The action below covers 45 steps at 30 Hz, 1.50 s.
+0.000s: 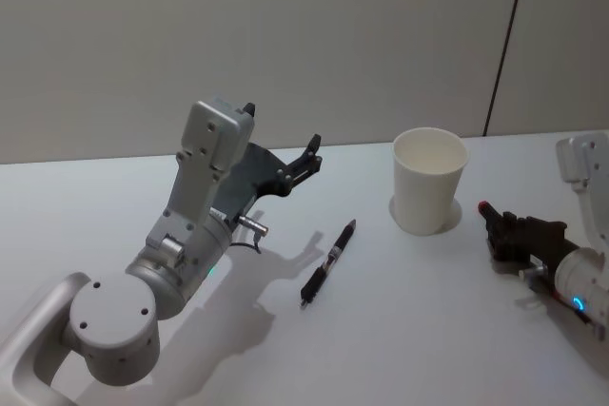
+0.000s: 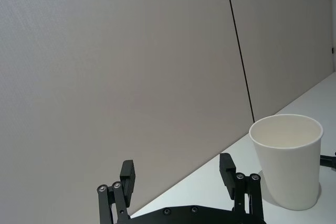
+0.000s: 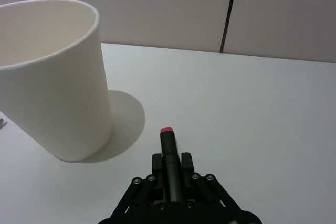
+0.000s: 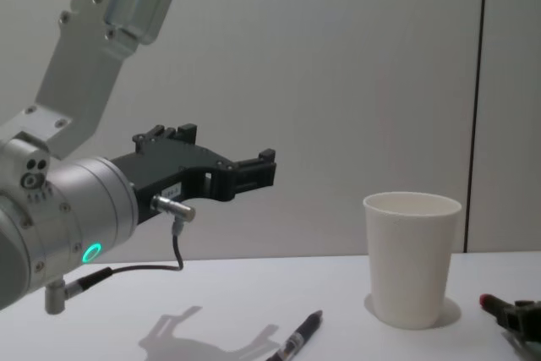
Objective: Place the pen into the pen holder.
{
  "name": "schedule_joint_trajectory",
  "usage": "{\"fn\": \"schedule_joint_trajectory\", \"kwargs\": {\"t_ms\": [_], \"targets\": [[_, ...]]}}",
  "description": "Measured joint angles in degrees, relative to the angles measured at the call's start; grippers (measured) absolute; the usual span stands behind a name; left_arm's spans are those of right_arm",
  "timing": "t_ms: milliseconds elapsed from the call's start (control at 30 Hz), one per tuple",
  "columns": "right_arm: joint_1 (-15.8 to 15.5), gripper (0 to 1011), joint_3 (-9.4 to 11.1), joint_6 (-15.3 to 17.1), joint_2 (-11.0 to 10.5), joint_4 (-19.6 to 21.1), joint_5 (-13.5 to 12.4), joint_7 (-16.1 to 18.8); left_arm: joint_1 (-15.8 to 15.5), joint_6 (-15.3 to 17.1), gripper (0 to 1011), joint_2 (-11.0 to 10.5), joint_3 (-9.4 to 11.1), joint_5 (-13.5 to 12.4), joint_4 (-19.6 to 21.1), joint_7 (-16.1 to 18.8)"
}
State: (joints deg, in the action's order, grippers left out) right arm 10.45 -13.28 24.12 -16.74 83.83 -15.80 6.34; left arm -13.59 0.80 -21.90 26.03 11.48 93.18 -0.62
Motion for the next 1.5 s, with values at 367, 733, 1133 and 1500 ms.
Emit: {"fn": "schedule_joint_trajectory", "kwargs": {"t_ms": [367, 733, 1133, 1500], "targets": [[0.0, 196, 0.0, 0.0, 0.0, 0.0, 0.0, 0.0, 0.0, 0.0, 1001, 0.0, 0.0, 0.0, 0.0, 0.0], [-0.3, 196, -0.1, -1.3, 0.1, 1.1, -0.1, 0.3, 0.0, 0.0, 1001, 0.0, 0.0, 0.0, 0.0, 0.0], [-0.7, 195, 0.4, -5.5, -0.2, 6.0, -0.7, 0.3, 0.0, 0.0, 1001, 0.0, 0.0, 0.0, 0.0, 0.0], [-1.2, 195, 1.1, -10.3, -0.8, 12.1, -1.0, 0.2, 0.0, 0.0, 1001, 0.0, 0.0, 0.0, 0.0, 0.0]]}}
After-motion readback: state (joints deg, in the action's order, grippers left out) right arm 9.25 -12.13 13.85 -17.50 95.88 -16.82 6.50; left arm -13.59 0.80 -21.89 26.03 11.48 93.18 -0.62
